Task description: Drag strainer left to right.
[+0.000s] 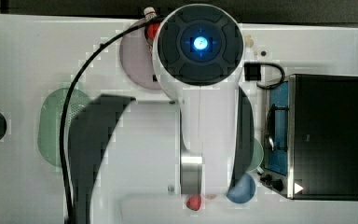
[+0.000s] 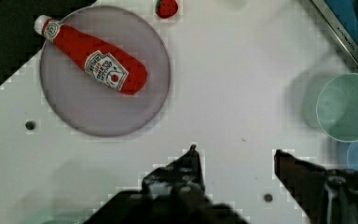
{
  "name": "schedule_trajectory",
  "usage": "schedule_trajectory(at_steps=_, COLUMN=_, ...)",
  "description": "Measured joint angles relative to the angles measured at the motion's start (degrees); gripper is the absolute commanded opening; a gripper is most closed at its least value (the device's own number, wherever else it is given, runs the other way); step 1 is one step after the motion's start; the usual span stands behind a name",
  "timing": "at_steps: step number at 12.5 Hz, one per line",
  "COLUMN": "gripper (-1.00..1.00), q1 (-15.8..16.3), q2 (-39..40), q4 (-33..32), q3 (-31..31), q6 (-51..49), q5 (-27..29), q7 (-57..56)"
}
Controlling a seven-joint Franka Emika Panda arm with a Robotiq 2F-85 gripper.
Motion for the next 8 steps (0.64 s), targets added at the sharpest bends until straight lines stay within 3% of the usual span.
schedule_trajectory(at_steps=3, gripper=0.99, q1=0.0, q2=-16.4, q4=-13.5, q3=-2.3, q6=-12.8, q5=-1.3, q7=2.5)
schedule_trajectory(at_steps=6, gripper=1.0, q1=-0.8, q2=-27.0, q4=-12.7, q3=-2.4, q6=-10.9, q5=-1.6, q7=3.9)
schedule_trajectory(at_steps=8, gripper=1.0, q1=-0.8, q2=-27.5, q4=-8.3, q3=-0.6, q6=-9.0, q5=1.2, q7=5.9)
